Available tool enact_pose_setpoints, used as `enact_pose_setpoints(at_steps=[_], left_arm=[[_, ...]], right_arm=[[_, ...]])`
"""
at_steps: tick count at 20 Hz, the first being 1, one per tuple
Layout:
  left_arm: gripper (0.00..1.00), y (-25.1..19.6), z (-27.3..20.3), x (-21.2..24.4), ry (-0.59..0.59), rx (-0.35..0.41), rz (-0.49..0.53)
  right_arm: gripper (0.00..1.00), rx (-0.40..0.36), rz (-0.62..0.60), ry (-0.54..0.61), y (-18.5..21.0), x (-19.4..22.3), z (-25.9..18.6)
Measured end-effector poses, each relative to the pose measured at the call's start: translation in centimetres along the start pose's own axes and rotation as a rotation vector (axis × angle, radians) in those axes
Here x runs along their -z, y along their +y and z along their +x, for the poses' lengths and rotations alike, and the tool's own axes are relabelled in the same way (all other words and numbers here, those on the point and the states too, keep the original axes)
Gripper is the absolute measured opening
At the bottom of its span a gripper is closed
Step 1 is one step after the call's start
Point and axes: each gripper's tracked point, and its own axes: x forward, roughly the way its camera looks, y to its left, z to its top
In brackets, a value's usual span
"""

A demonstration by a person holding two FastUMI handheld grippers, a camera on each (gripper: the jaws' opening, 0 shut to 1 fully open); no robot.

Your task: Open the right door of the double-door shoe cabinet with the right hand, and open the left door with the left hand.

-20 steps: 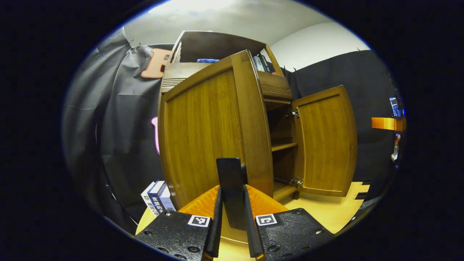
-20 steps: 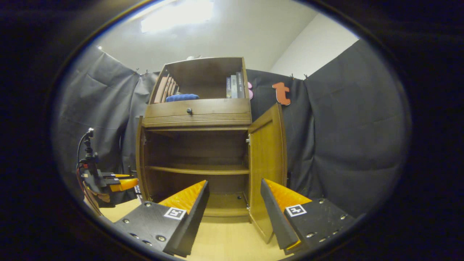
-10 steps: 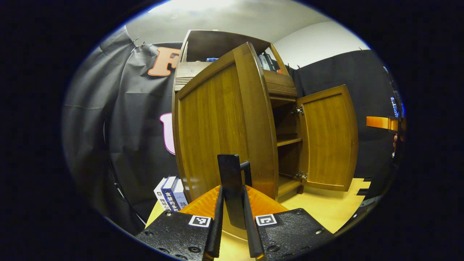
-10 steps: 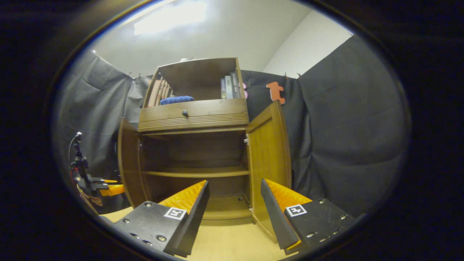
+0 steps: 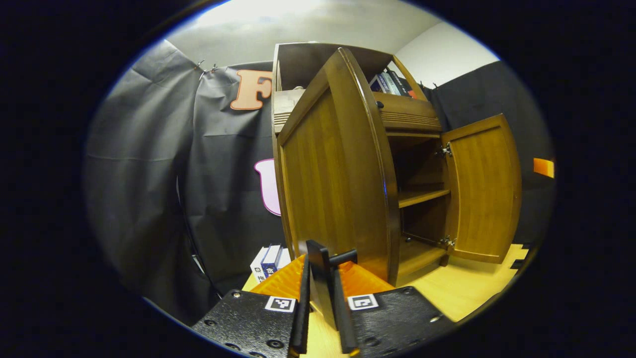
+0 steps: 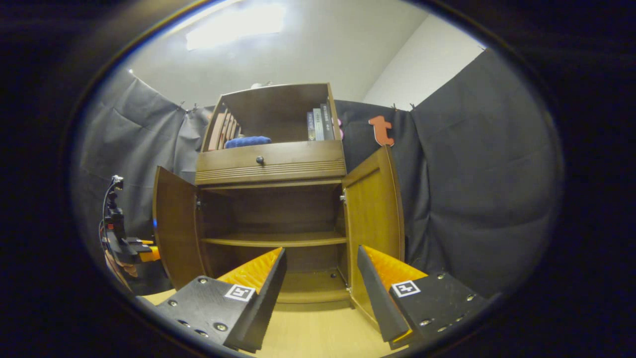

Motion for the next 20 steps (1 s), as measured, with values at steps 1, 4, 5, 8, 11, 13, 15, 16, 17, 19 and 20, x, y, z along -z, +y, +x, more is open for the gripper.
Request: enact_pose_setpoints(at_steps=[1, 4, 5, 8, 11, 13, 15, 16, 17, 19, 20], left_arm=[[0.22, 0.4, 0.1, -0.1, 0.006, -0.012, 0.003], [0.16, 2.1, -0.1, 0.3, 0.018, -0.050, 0.009], [0.12, 2.5, -0.2, 0.2, 0.017, -0.049, 0.005], [0.09, 3.2, -0.4, 0.3, 0.021, -0.036, -0.020], [0.07, 4.1, -0.4, 0.5, 0.019, -0.020, -0.024], [0.09, 4.7, -0.5, 0.6, 0.022, 0.004, -0.034], [0.07, 5.4, -0.5, 0.7, 0.022, 0.033, -0.052], [0.07, 5.7, -0.6, 0.9, 0.022, 0.051, -0.051], [0.07, 6.0, -0.6, 0.9, 0.020, 0.066, -0.049], [0.07, 6.6, -0.7, 1.0, 0.022, 0.095, -0.053], [0.07, 7.0, -0.6, 1.0, 0.020, 0.110, -0.057]], right_arm=[[0.84, -0.011, -0.007, 0.000, 0.5, -0.2, 0.0], [0.77, -0.037, -0.025, -0.004, 1.5, 0.2, -0.2], [0.77, -0.044, -0.029, -0.008, 2.0, 0.0, -0.3], [0.77, -0.055, -0.038, -0.020, 3.1, -0.4, -0.2], [0.77, -0.074, -0.045, -0.020, 4.3, -0.3, 0.0], [0.78, -0.080, -0.050, -0.022, 4.9, -0.3, 0.1], [0.85, -0.079, -0.049, -0.032, 5.0, -0.6, 0.1], [0.84, -0.079, -0.046, -0.036, 5.1, -0.7, 0.1], [0.84, -0.079, -0.043, -0.037, 5.1, -0.7, 0.2], [0.84, -0.071, -0.041, -0.037, 5.1, -0.9, 0.3], [0.84, -0.071, -0.043, -0.034, 5.2, -0.8, 0.4]])
